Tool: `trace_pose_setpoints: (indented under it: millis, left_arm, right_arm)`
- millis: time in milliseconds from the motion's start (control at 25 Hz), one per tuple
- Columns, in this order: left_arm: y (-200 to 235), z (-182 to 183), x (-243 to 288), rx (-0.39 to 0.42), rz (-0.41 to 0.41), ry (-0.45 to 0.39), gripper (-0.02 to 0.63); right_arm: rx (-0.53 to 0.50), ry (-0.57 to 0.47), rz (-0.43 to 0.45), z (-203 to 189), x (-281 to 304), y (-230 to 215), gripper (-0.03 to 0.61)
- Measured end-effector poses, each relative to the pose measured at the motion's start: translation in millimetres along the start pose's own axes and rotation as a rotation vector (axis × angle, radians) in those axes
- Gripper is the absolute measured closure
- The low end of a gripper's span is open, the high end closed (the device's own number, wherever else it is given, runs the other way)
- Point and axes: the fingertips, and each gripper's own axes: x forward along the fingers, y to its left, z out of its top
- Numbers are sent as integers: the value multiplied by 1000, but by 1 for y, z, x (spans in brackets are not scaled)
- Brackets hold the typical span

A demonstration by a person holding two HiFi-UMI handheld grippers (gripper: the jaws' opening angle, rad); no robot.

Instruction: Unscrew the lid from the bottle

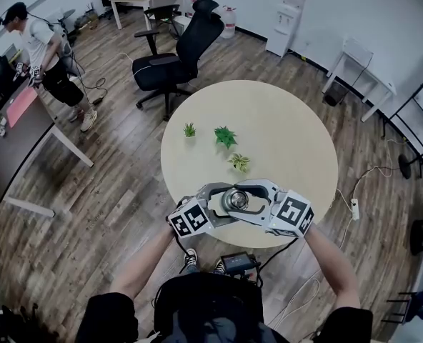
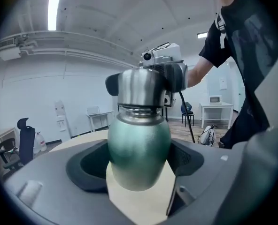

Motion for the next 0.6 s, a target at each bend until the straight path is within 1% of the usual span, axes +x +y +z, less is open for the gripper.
trace_pose_setpoints:
  millis: [80,160,280,360,440,600]
  left_arm:
    - [0,-1,-1,-6,5,-5,244]
    - [2,-1,-1,-21,29,-15,244]
    - [8,-6,-1,-67,83,-22,244]
    - [16,-10,-3,-108,134,-30,244]
    - [27,-12,-9,-150,197,-46,244]
    - [46,-10,-25,-215,330,-81,244]
  right_arm:
    - [32,-49,-20,6,-4,-5,314]
    - [67,-97,-58,10,-10,-15,315]
    - [159,-229,-136,24,-26,-30,314]
    - [225,-326,-217,30,-38,-44,314]
    - [273,-397,-311,29,-48,-57,314]
    - [320,-457,-460,15,-60,-70,314]
